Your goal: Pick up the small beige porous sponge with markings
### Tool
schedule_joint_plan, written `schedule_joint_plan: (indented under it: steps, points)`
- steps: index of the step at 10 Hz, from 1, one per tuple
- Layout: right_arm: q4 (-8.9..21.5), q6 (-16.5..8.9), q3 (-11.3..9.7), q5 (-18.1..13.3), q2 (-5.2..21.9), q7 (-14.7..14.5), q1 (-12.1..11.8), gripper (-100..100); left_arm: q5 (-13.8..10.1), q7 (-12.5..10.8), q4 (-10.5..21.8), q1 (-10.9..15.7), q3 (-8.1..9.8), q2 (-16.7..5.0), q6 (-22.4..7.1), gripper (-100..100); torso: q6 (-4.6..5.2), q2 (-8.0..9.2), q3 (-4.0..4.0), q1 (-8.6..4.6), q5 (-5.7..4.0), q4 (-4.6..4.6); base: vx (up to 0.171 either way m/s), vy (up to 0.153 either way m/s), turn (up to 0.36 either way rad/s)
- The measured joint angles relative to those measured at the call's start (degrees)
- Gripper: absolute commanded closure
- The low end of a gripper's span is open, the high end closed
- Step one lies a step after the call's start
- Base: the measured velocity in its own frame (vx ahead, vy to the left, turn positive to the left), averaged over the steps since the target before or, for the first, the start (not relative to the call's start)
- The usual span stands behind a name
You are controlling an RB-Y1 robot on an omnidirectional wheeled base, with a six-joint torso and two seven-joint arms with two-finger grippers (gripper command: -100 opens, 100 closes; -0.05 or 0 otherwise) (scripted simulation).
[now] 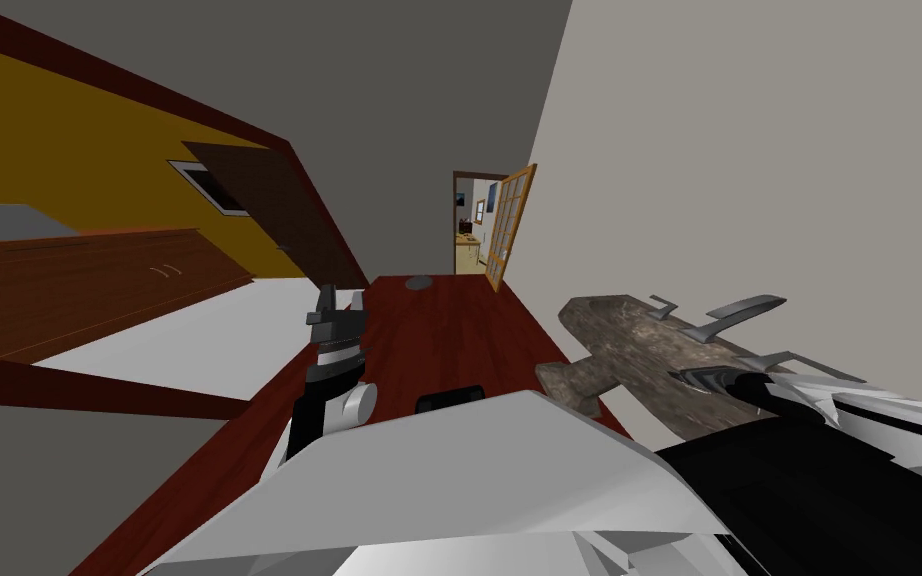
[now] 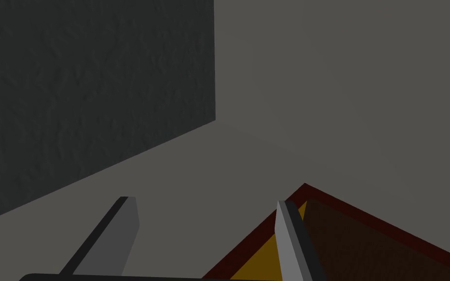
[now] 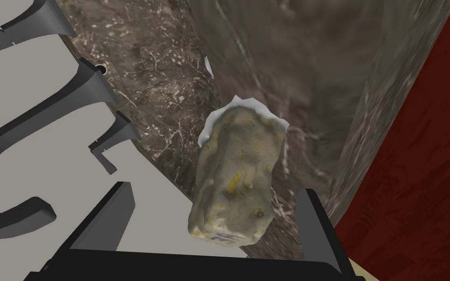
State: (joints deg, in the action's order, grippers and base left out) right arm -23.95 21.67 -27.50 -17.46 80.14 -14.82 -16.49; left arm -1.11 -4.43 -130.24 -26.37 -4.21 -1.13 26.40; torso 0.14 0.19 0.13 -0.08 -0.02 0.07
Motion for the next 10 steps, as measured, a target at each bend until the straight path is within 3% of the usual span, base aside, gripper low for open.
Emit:
schedule_joint_plan:
  steps: [1,2,6,7,8,9,10]
  points:
    - [-0.1,-0.1,0.0,1.5,0.0,-0.1,-0.2,-100,0.0,0.0,0.0,0.0,0.0,0.0,0.0,0,-0.02,-0.08,-0.05,0.01,0.0,-0.02,0.0,0.0,0.0]
    - [-0.1,-0.1,0.0,1.7,0.0,-0.1,-0.2,100,0.0,0.0,0.0,0.0,0.0,0.0,0.0,0,-0.02,-0.11,-0.07,0.01,0.0,-0.03,0.0,0.0,0.0]
    - [-0.1,-0.1,0.0,1.7,0.0,-0.1,-0.2,100,0.0,0.0,0.0,0.0,0.0,0.0,0.0,0,0.0,-0.15,-0.11,0.02,0.0,-0.08,0.0,0.0,0.0]
    - [-0.1,-0.1,0.0,1.7,0.0,-0.1,-0.2,0,0.0,0.0,0.0,0.0,0.0,0.0,0.0,0,0.0,-0.16,-0.12,0.02,0.0,-0.08,0.0,0.0,0.0]
    - [-0.1,-0.1,0.0,1.7,0.0,-0.1,-0.2,100,0.0,0.0,0.0,0.0,0.0,0.0,0.0,0,0.0,-0.16,-0.12,0.02,0.0,-0.08,0.06,0.002,-0.259]
    - [5.3,3.1,0.2,-1.4,-2.2,-0.8,5.3,100,0.0,0.0,0.0,0.0,0.01,0.0,0.0,0,0.12,-0.31,-0.2,0.01,-0.06,-0.11,0.094,0.004,-0.2]
    - [3.6,3.2,1.8,-3.2,-1.6,-0.6,3.6,100,0.0,0.0,0.0,0.0,0.0,0.0,0.0,0,0.1,-0.38,-0.24,0.02,0.02,-0.13,0.058,-0.003,0.004]
